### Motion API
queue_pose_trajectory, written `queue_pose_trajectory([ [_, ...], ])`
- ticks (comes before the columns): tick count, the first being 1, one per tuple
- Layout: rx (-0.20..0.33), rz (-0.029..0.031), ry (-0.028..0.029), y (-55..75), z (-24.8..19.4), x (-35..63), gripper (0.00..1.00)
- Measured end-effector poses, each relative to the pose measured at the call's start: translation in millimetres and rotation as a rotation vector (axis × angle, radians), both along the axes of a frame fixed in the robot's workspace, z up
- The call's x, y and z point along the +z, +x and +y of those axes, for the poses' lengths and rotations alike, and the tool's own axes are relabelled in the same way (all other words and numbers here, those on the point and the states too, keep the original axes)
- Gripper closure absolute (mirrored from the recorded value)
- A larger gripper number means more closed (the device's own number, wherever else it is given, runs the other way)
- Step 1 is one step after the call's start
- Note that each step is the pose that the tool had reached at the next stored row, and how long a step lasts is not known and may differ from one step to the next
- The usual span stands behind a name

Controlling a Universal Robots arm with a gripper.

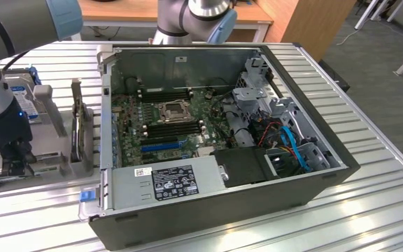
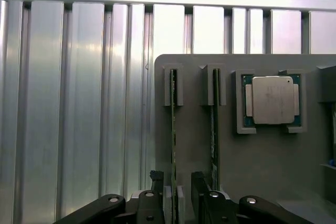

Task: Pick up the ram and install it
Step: 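Pick up the ram and move it above insertion slot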

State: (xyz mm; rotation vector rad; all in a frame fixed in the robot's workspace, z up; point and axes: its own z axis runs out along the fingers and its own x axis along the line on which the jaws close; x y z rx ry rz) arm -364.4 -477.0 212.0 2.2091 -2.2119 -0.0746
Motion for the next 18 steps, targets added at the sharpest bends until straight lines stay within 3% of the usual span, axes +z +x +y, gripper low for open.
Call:
queue_pose_trajectory([
  [15, 0.000, 0.0001, 0.0000, -0.4, 0.0, -6.0, 0.65],
  [18, 0.000, 0.0001, -0.0001, -0.4, -1.7, -5.9, 0.65],
])
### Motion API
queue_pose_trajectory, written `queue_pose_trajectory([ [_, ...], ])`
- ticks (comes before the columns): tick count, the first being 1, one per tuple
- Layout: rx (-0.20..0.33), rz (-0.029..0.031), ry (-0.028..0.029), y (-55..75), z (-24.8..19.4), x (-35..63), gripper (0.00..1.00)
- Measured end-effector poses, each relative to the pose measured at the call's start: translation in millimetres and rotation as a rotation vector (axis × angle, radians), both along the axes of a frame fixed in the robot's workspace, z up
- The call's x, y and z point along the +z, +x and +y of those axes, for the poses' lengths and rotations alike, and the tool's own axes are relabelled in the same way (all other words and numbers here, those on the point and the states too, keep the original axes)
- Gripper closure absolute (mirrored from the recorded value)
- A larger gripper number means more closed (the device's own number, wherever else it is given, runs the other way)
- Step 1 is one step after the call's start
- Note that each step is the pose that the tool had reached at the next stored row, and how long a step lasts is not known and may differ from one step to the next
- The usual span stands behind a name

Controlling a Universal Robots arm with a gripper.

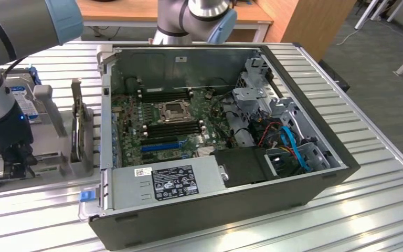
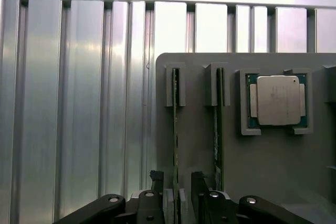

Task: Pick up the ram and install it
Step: 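Pick up the ram and move it above insertion slot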

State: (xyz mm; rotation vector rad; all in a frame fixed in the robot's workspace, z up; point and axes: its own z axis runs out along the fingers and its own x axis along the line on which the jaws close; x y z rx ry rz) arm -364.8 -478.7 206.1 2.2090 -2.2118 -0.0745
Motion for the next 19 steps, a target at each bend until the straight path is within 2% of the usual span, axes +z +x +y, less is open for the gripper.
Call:
queue_pose_trajectory([
  [19, 0.000, 0.0001, -0.0001, 0.0, -1.1, -4.7, 0.65],
])
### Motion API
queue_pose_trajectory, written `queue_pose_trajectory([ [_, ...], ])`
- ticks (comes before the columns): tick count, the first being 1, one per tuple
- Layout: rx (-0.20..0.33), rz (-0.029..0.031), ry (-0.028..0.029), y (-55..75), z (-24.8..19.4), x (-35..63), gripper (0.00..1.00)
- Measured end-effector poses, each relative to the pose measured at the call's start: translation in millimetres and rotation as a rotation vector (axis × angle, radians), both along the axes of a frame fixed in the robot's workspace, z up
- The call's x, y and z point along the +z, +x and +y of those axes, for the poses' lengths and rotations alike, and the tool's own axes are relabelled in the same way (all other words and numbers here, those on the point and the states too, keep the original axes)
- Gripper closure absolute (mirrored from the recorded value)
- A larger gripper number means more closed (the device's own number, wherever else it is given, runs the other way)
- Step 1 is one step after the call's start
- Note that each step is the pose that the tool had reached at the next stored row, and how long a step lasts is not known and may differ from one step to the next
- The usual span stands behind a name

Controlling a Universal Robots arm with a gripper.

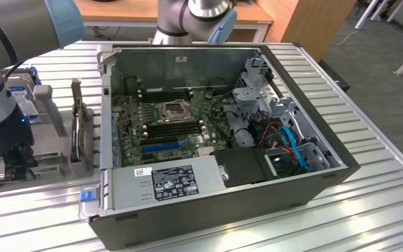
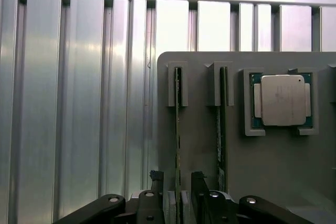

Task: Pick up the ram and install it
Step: 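Pick up the ram and move it above insertion slot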

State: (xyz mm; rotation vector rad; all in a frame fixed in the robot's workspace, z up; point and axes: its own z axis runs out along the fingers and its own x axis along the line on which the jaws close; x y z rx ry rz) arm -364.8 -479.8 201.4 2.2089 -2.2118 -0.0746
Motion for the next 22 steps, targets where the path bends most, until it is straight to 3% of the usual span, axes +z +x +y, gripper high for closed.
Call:
queue_pose_trajectory([
  [8, 0.000, -0.0001, 0.0001, 0.0, 0.0, -0.1, 0.67],
  [9, 0.000, 0.0000, 0.0001, 0.0, 0.0, 0.0, 0.74],
  [22, 0.000, -0.0001, 0.0001, 0.0, 0.0, -1.3, 0.74],
])
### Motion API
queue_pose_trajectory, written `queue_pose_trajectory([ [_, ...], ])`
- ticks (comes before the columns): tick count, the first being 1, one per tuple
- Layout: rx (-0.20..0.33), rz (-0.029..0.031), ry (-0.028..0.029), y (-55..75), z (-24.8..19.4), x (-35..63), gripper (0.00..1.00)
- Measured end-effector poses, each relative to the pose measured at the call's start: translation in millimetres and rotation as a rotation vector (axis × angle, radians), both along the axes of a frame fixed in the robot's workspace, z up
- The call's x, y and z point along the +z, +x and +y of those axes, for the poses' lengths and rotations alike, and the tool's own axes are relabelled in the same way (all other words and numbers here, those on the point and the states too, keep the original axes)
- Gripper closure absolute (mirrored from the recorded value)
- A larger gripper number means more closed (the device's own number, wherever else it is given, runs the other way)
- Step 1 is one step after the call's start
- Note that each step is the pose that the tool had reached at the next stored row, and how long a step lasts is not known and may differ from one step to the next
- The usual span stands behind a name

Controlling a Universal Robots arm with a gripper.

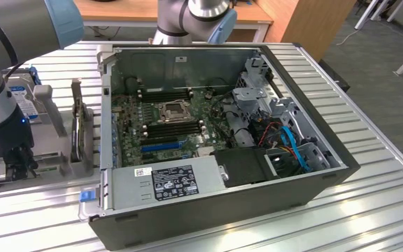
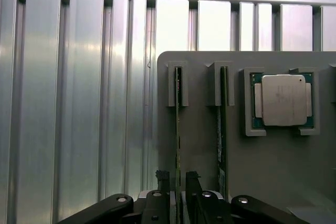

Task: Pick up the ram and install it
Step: 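Pick up the ram and move it above insertion slot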

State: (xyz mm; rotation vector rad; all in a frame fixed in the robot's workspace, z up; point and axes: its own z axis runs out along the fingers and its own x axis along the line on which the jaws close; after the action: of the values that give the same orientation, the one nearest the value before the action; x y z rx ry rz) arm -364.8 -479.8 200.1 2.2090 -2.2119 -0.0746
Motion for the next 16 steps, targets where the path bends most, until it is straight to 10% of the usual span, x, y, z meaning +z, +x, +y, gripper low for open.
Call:
queue_pose_trajectory([
  [16, 0.000, 0.0000, 0.0000, 0.0, 0.0, 0.0, 0.82],
])
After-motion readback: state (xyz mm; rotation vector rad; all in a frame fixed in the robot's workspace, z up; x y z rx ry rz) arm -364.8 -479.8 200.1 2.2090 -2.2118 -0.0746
